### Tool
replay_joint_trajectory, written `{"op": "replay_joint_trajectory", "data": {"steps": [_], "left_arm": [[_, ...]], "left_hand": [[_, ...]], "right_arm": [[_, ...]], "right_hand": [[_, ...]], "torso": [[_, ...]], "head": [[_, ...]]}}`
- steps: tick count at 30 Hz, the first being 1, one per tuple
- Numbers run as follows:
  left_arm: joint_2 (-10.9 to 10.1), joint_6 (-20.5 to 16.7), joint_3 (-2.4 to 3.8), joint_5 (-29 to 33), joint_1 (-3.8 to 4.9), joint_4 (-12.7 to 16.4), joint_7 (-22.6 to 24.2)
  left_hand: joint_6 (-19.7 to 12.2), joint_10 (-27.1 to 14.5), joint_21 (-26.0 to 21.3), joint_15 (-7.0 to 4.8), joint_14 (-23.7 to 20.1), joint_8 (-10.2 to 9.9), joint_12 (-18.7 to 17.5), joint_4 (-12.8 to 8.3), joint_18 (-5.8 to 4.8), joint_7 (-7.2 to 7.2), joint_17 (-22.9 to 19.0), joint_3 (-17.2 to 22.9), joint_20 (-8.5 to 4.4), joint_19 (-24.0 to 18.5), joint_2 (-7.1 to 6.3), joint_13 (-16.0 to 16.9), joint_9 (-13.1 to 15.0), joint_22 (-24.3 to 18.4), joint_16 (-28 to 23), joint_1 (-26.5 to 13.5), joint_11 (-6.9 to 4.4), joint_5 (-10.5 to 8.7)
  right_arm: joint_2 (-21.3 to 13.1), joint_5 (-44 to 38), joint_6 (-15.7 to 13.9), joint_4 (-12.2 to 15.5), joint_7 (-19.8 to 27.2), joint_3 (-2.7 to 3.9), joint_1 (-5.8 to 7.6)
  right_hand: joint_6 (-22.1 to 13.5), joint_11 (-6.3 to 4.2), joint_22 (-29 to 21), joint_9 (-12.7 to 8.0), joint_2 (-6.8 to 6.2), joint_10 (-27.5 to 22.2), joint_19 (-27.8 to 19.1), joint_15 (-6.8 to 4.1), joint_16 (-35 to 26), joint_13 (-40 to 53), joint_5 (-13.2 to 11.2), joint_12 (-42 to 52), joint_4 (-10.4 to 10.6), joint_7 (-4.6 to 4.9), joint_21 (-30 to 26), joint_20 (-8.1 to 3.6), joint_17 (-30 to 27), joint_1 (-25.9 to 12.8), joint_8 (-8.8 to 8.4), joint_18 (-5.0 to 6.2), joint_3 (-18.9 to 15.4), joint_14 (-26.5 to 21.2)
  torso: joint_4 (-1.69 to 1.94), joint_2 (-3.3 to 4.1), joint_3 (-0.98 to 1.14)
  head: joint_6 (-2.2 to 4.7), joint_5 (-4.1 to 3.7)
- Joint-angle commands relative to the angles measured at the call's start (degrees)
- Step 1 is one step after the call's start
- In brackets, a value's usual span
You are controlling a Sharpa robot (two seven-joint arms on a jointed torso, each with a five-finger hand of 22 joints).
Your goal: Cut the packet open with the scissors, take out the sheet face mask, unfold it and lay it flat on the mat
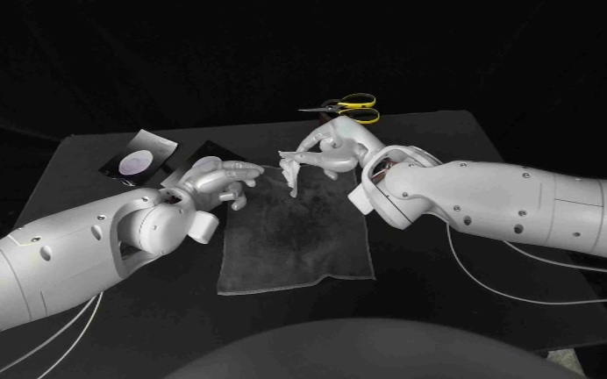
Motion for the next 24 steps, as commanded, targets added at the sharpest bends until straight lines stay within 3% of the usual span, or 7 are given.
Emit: {"op": "replay_joint_trajectory", "data": {"steps": [1,4,8,14,24], "left_arm": [[-0.88,0.91,0.25,5.86,0.13,0.18,2.62],[-1.99,0.98,0.67,6.97,0.19,0.19,3.18],[-2.98,1.00,1.01,7.95,0.31,0.09,3.66],[-3.88,0.75,1.24,8.69,0.69,-0.34,4.44],[-3.94,0.26,1.34,9.16,0.99,-0.73,5.13]], "left_hand": [[0.47,0.34,-0.53,-0.02,-0.74,-0.34,-0.46,0.14,0.92,0.10,-0.68,-0.34,0.08,-0.66,-0.12,-0.19,-0.14,-0.55,-0.51,0.43,0.28,0.36],[0.48,0.35,-0.64,-0.02,-0.83,-0.37,-0.52,0.16,0.94,0.11,-0.82,-0.39,0.08,-0.75,-0.13,-0.26,-0.19,-0.70,-0.59,0.43,0.28,0.37],[0.52,0.39,-0.96,-0.01,-1.07,-0.46,-0.68,0.31,1.00,0.12,-1.26,-0.53,0.09,-0.95,-0.10,-0.48,-0.35,-1.09,-0.82,0.35,0.31,0.39],[0.52,0.42,-1.06,0.01,-1.14,-0.50,-0.75,0.41,1.01,0.13,-1.39,-0.62,0.10,-0.98,-0.08,-0.59,-0.43,-1.19,-0.90,0.28,0.33,0.38],[0.52,0.49,-1.20,0.03,-1.25,-0.58,-0.82,0.58,1.03,0.15,-1.64,-0.77,0.12,-1.02,-0.05,-0.73,-0.55,-1.35,-1.03,0.16,0.36,0.38]], "right_arm": [[1.93,1.58,-0.42,-1.63,2.15,0.07,0.26],[4.42,1.72,-0.60,-3.57,2.25,0.09,0.57],[6.75,1.83,-0.65,-5.30,2.17,0.10,0.76],[9.70,2.14,-0.59,-7.50,1.79,0.10,0.73],[12.19,2.63,-0.16,-9.66,1.50,0.08,-0.99]], "right_hand": [[0.38,-0.27,0.05,2.17,0.62,5.63,-0.35,-0.32,0.21,13.78,0.28,-0.34,-1.05,0.02,-0.49,-0.26,15.08,0.10,2.26,0.51,1.59,6.08],[0.38,-0.27,0.05,2.17,0.62,5.63,-0.35,-0.32,0.21,13.78,0.28,-0.34,-1.05,0.02,-0.49,-0.26,15.08,0.10,2.26,0.51,1.59,6.08],[0.34,-0.26,0.01,2.18,0.64,5.62,-0.40,-0.32,0.21,13.77,0.28,-0.35,-1.07,0.03,-0.64,-0.26,15.08,0.09,2.28,0.54,1.64,6.08],[0.30,-0.25,-0.02,2.20,0.67,5.61,-0.44,-0.32,0.21,13.74,0.28,-0.40,-1.07,0.05,-0.78,-0.27,15.08,0.05,2.31,0.56,1.69,6.08],[0.21,-0.23,-0.14,2.25,0.75,5.58,-0.59,-0.31,0.21,13.65,0.28,-0.55,-1.08,0.08,-1.29,-0.27,15.08,-0.01,2.36,0.64,1.81,6.08]], "torso": [[0.03,-0.34,-0.20],[0.03,-0.31,-0.21],[-0.03,-0.20,-0.07],[-0.05,-0.21,-0.16],[0.08,-0.04,-0.09]], "head": [[0.25,0.36],[0.73,0.78],[1.09,1.27],[1.37,1.60],[1.23,1.87]]}}
